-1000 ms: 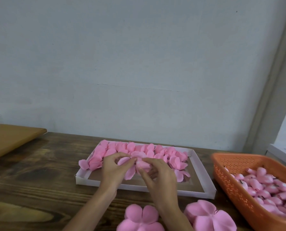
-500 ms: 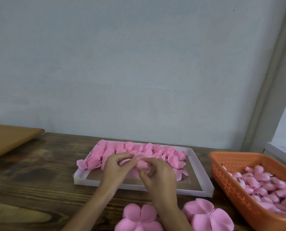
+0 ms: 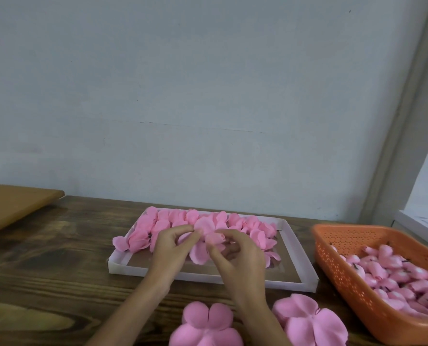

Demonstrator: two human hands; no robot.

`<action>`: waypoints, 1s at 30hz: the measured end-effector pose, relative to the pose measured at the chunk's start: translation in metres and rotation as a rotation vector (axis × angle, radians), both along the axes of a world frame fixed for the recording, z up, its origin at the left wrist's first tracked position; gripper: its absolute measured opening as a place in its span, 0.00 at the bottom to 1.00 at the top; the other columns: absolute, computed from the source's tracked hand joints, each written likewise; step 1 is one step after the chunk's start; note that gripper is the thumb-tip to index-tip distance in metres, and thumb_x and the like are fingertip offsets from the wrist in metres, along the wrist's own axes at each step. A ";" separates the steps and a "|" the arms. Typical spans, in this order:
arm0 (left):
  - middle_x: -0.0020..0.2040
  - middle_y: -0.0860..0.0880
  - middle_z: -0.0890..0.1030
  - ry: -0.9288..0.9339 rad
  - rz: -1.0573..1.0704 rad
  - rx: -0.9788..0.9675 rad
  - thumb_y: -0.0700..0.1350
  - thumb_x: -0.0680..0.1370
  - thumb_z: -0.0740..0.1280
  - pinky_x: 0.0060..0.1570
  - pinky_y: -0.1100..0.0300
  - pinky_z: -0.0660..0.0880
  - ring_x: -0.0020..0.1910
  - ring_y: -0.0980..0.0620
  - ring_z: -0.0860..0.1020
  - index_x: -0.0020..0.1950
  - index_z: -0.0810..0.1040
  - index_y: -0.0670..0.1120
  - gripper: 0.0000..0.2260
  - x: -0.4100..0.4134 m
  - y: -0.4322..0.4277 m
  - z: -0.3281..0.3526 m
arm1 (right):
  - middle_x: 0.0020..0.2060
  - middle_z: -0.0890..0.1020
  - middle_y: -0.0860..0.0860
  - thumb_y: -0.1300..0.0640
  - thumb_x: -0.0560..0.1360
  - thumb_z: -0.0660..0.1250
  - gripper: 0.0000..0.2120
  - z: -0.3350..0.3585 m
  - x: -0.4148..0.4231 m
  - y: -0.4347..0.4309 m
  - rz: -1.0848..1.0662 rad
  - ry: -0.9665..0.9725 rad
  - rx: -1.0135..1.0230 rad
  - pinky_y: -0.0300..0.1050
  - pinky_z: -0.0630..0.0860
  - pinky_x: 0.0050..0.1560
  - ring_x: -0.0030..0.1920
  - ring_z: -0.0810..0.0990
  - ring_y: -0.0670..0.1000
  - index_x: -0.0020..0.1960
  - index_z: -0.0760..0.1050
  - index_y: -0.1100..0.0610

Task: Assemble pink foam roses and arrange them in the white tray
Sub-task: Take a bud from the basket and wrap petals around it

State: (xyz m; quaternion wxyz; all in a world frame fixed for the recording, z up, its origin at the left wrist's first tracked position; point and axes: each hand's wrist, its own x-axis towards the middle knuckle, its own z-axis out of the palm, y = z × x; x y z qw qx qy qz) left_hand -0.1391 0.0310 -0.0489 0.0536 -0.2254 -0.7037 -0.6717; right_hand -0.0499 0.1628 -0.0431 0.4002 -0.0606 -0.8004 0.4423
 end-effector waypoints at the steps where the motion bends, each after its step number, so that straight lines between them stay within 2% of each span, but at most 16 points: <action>1: 0.44 0.51 0.88 -0.044 -0.012 0.028 0.47 0.81 0.72 0.42 0.60 0.83 0.46 0.53 0.85 0.48 0.89 0.52 0.06 0.000 0.000 0.000 | 0.41 0.84 0.40 0.51 0.72 0.78 0.12 0.000 0.000 0.000 -0.001 0.009 -0.009 0.47 0.82 0.42 0.38 0.83 0.45 0.49 0.79 0.38; 4: 0.45 0.50 0.88 -0.117 0.005 0.065 0.48 0.81 0.72 0.48 0.57 0.80 0.50 0.50 0.84 0.48 0.89 0.51 0.06 0.000 0.001 0.001 | 0.41 0.84 0.39 0.52 0.71 0.79 0.16 -0.001 0.000 0.001 -0.005 0.018 -0.020 0.46 0.82 0.41 0.39 0.83 0.43 0.46 0.77 0.33; 6: 0.46 0.49 0.88 -0.141 0.015 0.081 0.48 0.81 0.72 0.52 0.51 0.82 0.52 0.49 0.84 0.49 0.89 0.50 0.06 -0.001 0.002 0.001 | 0.41 0.84 0.40 0.52 0.71 0.79 0.16 -0.001 -0.001 0.002 -0.012 0.014 -0.020 0.47 0.82 0.41 0.38 0.83 0.44 0.47 0.77 0.33; 9: 0.49 0.44 0.87 -0.228 -0.030 0.164 0.47 0.80 0.73 0.51 0.43 0.85 0.54 0.43 0.85 0.51 0.89 0.49 0.05 0.000 0.003 0.000 | 0.40 0.83 0.41 0.51 0.71 0.79 0.13 -0.001 -0.001 0.001 -0.038 0.027 -0.011 0.46 0.81 0.39 0.36 0.82 0.46 0.49 0.79 0.36; 14: 0.49 0.44 0.88 -0.242 -0.029 0.179 0.47 0.81 0.73 0.55 0.42 0.84 0.54 0.43 0.86 0.52 0.89 0.47 0.06 0.000 0.002 0.000 | 0.41 0.84 0.41 0.51 0.71 0.79 0.11 -0.001 -0.002 0.003 -0.023 0.013 -0.015 0.48 0.82 0.39 0.36 0.82 0.46 0.51 0.82 0.41; 19: 0.49 0.43 0.87 -0.231 -0.066 0.178 0.46 0.81 0.72 0.51 0.46 0.85 0.53 0.44 0.86 0.53 0.89 0.45 0.07 0.004 0.002 0.002 | 0.43 0.83 0.41 0.54 0.71 0.78 0.12 -0.001 -0.001 0.003 -0.010 -0.005 -0.016 0.49 0.82 0.40 0.37 0.82 0.46 0.52 0.82 0.42; 23: 0.44 0.48 0.88 -0.068 -0.038 0.063 0.45 0.82 0.71 0.45 0.64 0.80 0.47 0.50 0.85 0.51 0.89 0.46 0.07 0.006 0.003 0.006 | 0.46 0.82 0.38 0.53 0.71 0.78 0.13 0.000 0.000 0.003 -0.039 -0.018 0.110 0.46 0.81 0.43 0.41 0.81 0.43 0.53 0.82 0.41; 27: 0.40 0.52 0.85 0.068 0.033 -0.033 0.43 0.82 0.71 0.41 0.65 0.79 0.44 0.54 0.83 0.51 0.88 0.44 0.06 0.009 0.005 0.006 | 0.55 0.78 0.42 0.51 0.71 0.79 0.11 -0.001 -0.002 0.005 -0.075 -0.025 0.201 0.46 0.80 0.51 0.54 0.78 0.46 0.51 0.84 0.49; 30: 0.40 0.56 0.86 0.124 0.028 -0.054 0.44 0.81 0.71 0.43 0.66 0.78 0.44 0.57 0.84 0.50 0.88 0.47 0.06 0.011 0.006 0.006 | 0.64 0.76 0.45 0.49 0.69 0.81 0.10 0.000 -0.002 0.005 -0.109 0.023 0.226 0.47 0.78 0.56 0.64 0.74 0.49 0.47 0.84 0.51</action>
